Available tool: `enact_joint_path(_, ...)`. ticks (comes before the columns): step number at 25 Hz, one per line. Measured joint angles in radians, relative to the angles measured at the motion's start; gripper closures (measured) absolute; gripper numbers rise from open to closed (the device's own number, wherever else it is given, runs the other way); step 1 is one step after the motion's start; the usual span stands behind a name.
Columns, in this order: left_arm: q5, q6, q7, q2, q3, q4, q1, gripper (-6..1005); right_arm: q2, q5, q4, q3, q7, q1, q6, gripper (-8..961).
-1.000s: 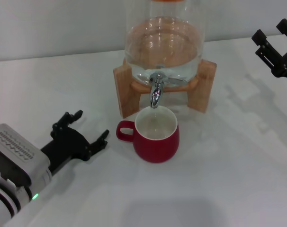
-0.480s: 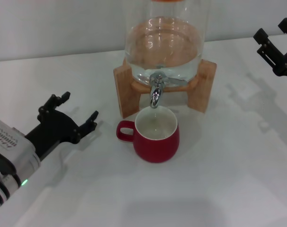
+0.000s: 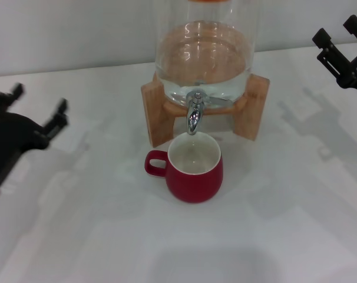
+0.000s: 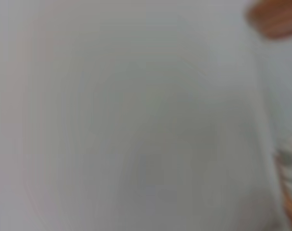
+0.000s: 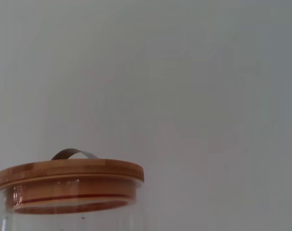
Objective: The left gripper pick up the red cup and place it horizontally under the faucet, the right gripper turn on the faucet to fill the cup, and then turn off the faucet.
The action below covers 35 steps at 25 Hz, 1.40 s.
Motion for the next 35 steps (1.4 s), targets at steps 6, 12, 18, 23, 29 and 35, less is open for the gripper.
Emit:
enact_joint_path(6, -0.145, -0.109, 0.0, 0.001, -0.046, 0.029, 0.04, 133, 0.001, 0.0, -0.003, 0.0, 0.0, -0.006, -0.01, 175)
enact_joint_path(12, -0.245, -0.169, 0.0, -0.003, -0.089, 0.037, 0.102, 133, 0.001, -0.003, -0.003, 0.0, 0.0, -0.01, -0.023, 176)
enact_joint_path(18, -0.275, -0.271, 0.0, -0.003, -0.178, 0.104, 0.129, 134, 0.001, -0.007, -0.003, -0.007, 0.0, -0.012, -0.037, 176)
enact_joint_path(23, -0.304, -0.351, 0.0, 0.002, -0.217, 0.189, 0.129, 134, 0.001, -0.008, -0.003, -0.009, 0.007, -0.007, -0.047, 176)
enact_joint_path(29, -0.306, -0.38, 0.0, 0.004, -0.241, 0.249, 0.126, 134, 0.001, -0.011, -0.009, -0.069, 0.01, 0.002, -0.077, 175)
enact_joint_path(35, -0.308, -0.402, 0.0, 0.004, -0.254, 0.302, 0.126, 134, 0.001, -0.011, -0.039, -0.193, 0.036, 0.008, -0.068, 175)
